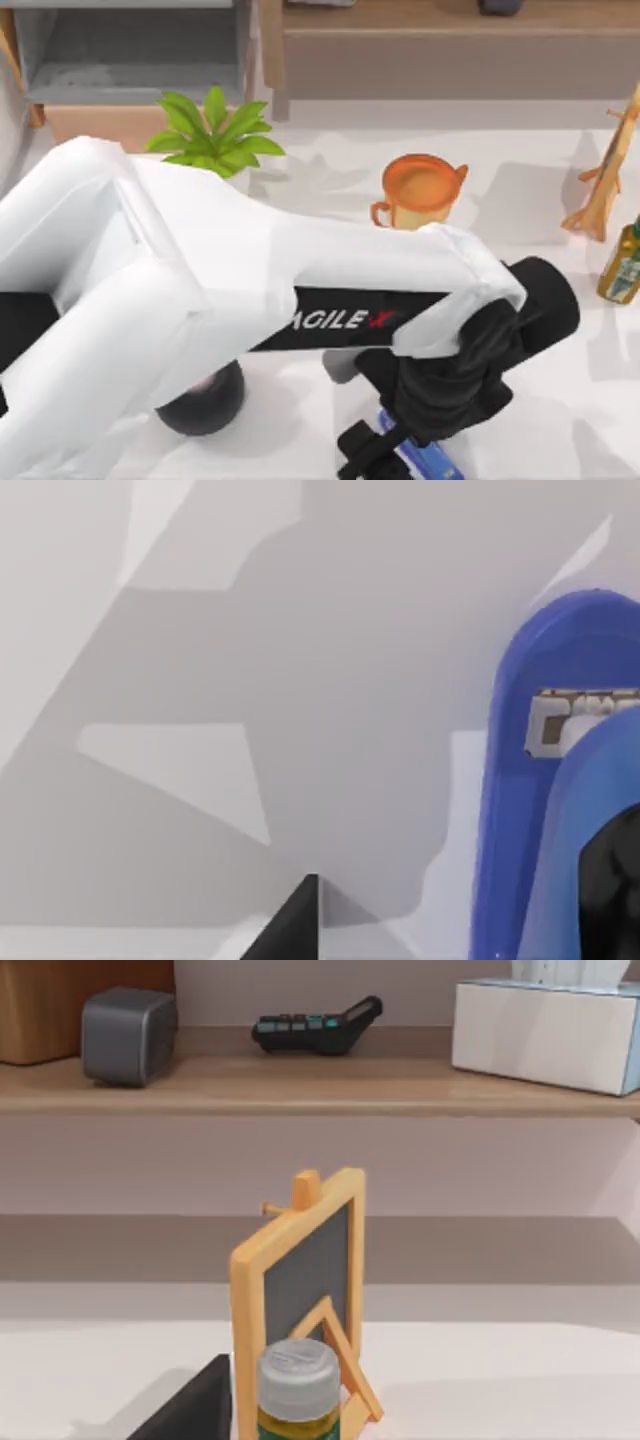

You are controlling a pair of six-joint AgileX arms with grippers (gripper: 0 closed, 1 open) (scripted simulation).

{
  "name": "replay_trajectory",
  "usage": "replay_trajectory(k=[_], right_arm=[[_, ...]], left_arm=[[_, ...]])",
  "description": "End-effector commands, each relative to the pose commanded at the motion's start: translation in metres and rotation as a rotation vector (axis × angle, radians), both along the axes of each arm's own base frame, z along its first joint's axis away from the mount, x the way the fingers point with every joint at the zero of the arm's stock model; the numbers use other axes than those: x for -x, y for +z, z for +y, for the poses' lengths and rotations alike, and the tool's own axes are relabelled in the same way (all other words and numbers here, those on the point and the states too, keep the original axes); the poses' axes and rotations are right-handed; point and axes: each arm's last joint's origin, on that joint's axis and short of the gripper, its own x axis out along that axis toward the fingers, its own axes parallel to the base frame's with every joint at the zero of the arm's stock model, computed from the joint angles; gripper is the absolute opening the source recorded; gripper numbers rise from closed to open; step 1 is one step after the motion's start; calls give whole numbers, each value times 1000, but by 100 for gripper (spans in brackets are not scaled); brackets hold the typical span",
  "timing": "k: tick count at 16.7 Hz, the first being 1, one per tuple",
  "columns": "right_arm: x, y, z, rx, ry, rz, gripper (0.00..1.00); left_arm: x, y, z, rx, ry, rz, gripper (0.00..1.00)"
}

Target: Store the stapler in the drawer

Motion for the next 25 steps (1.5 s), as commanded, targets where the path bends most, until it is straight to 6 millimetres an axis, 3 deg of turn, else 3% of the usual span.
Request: replay_trajectory(k=[7, 17, 22, 25], right_arm=[[0, 0, 0, 0, 0, 0, 100], [0, 0, 0, 0, 0, 0, 100], [0, 0, 0, 0, 0, 0, 100], [0, 0, 0, 0, 0, 0, 100]], left_arm=[[0, 0, 0, 0, 0, 0, 2], [0, 2, 0, 3, 1, -2, 0], [-1, 27, 0, 1, 3, -1, 0], [-1, 31, 0, 2, 2, -2, 0]])
